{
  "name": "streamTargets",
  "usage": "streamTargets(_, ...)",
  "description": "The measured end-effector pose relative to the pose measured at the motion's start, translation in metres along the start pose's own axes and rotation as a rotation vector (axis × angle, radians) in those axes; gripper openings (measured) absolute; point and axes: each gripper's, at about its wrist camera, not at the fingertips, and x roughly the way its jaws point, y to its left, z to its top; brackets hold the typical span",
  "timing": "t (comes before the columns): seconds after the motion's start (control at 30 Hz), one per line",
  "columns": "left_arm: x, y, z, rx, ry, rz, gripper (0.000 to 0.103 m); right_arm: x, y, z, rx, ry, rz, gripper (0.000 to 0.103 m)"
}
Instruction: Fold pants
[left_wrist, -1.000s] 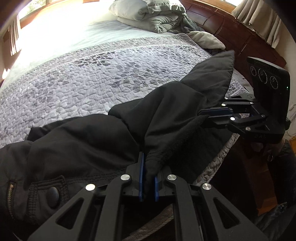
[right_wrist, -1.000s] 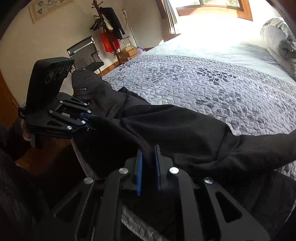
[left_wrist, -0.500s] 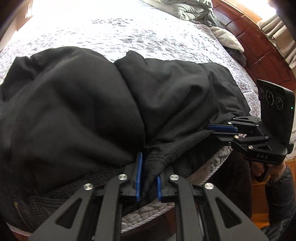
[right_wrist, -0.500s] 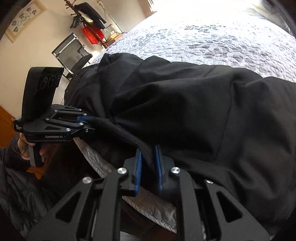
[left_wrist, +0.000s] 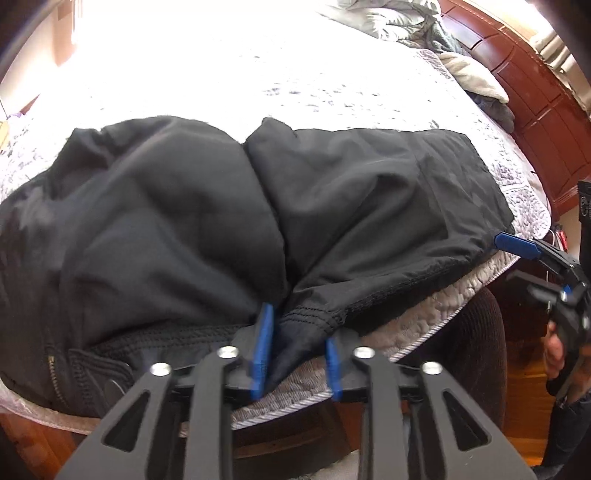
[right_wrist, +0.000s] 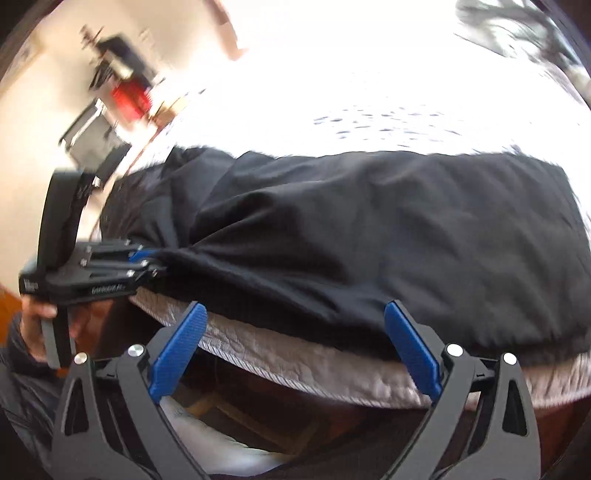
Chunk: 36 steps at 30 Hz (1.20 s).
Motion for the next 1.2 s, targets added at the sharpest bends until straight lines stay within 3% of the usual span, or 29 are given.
streamTargets(0.03, -0.002, 0.000, -0.003, -0.003, -0.006, 0.021, 0.055, -0.006, -0.012, -0.003, 0.044, -0.013, -0.010, 0.096)
streamTargets(0.07, -0.003, -0.001, -0.004, -0.005, -0.017, 0.039, 0.082, -0.013, -0.025, -0.009, 0.101, -0.026, -0.019, 0.096)
streamTargets(0.1, -0.005, -0.001, -0.006, -0.009, -0.039, 0.015, 0.096, -0.018, -0.037, -0.014, 0.150, -0.034, -0.024, 0.096)
streamTargets(0.13, -0.010, 0.002, -0.007, -0.027, -0.072, -0.021, 0.099, -0.022, -0.049, -0.019, 0.200, -0.041, -0.031, 0.096)
streamTargets(0.23, -0.013, 0.004, -0.005, -0.086, -0.085, -0.071, 0.099, -0.033, -0.085, -0.032, 0.357, -0.058, -0.057, 0.087)
streamTargets(0.27, -0.012, 0.003, -0.003, -0.093, -0.082, -0.075, 0.099, -0.036, -0.098, -0.036, 0.413, -0.062, -0.062, 0.074)
streamTargets(0.3, -0.011, 0.001, -0.002, -0.093, -0.083, -0.076, 0.099, -0.037, -0.108, -0.040, 0.453, -0.068, -0.068, 0.068)
streamTargets(0.5, 0.004, -0.015, 0.005, -0.054, -0.076, -0.026, 0.099, -0.037, -0.141, -0.040, 0.514, -0.103, -0.112, 0.072)
streamTargets(0.73, 0.022, -0.012, 0.007, -0.068, -0.047, -0.030, 0.099, -0.031, -0.184, -0.029, 0.633, -0.131, -0.131, 0.067)
streamTargets(0.8, 0.027, -0.012, 0.009, -0.072, -0.044, -0.025, 0.099, -0.031, -0.193, -0.027, 0.654, -0.148, -0.106, 0.044)
streamTargets(0.83, 0.030, -0.012, 0.010, -0.076, -0.039, -0.025, 0.099, -0.032, -0.196, -0.026, 0.655, -0.151, -0.113, 0.037)
streamTargets(0.87, 0.033, -0.011, 0.010, -0.080, -0.035, -0.025, 0.099, -0.033, -0.198, -0.025, 0.647, -0.161, -0.115, 0.013)
streamTargets(0.9, 0.035, -0.010, 0.011, -0.084, -0.034, -0.022, 0.099, -0.036, -0.197, -0.023, 0.637, -0.172, -0.102, 0.003)
streamTargets(1.07, 0.043, -0.009, 0.015, -0.085, -0.050, 0.000, 0.099, -0.061, -0.186, -0.028, 0.596, -0.209, -0.114, 0.002)
streamTargets(1.17, 0.048, -0.012, 0.018, -0.067, -0.051, 0.028, 0.099, -0.042, -0.195, -0.041, 0.631, -0.101, -0.181, 0.006)
streamTargets(1.2, 0.049, -0.014, 0.019, -0.058, -0.050, 0.038, 0.099, -0.034, -0.201, -0.046, 0.650, -0.079, -0.188, 0.016)
